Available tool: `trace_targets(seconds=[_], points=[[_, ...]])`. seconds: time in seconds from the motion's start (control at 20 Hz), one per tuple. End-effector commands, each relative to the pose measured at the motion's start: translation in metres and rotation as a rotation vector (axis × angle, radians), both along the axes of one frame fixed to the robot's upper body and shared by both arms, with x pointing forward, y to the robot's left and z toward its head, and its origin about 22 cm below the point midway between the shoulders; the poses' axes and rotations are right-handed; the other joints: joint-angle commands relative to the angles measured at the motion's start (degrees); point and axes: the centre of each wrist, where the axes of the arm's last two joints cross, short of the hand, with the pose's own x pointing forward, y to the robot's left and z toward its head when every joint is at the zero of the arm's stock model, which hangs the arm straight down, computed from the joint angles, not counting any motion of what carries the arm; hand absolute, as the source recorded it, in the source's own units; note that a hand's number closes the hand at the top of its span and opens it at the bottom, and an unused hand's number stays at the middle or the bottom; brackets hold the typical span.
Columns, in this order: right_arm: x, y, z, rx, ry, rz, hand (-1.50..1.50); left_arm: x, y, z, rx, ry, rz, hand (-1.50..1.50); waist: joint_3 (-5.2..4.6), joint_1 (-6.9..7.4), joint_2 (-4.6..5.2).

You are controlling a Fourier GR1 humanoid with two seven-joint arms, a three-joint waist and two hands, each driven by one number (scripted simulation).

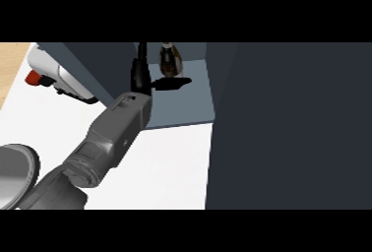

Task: Pick up the wine, place it into the cabinet and close the cabinet

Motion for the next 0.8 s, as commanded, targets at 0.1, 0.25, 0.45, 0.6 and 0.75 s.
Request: trace_targets(seconds=[0.1, 0.25, 0.45, 0.6, 0.75], points=[[0.002, 0.001, 0.004, 0.003, -0.006, 0.008, -1.5, -0.001, -0.012, 0.002, -0.051, -0.018, -0.045, -1.5, 0.0, 0.73, -0.2], [-0.003, 0.01, 0.007, -0.002, -0.006, 0.012, -1.5, -0.006, -0.021, -0.004, -0.057, -0.08, -0.058, -1.5, -0.02, 1.29, -0.49], [-0.006, 0.009, 0.007, -0.005, 0.001, 0.007, -1.5, -0.012, -0.022, -0.013, -0.116, -0.102, -0.093, -1.5, 0.0, 0.78, -0.68], [0.003, -0.003, 0.0, -0.012, 0.015, -0.019, -1.5, -0.008, -0.032, 0.002, -0.159, -0.145, -0.126, -1.5, 0.09, 1.87, -1.12], [0.004, 0.01, 0.004, 0.003, -0.007, -0.03, -1.5, -0.023, -0.032, -0.018, -0.185, -0.185, -0.167, -1.5, 0.07, 1.97, -1.42]])
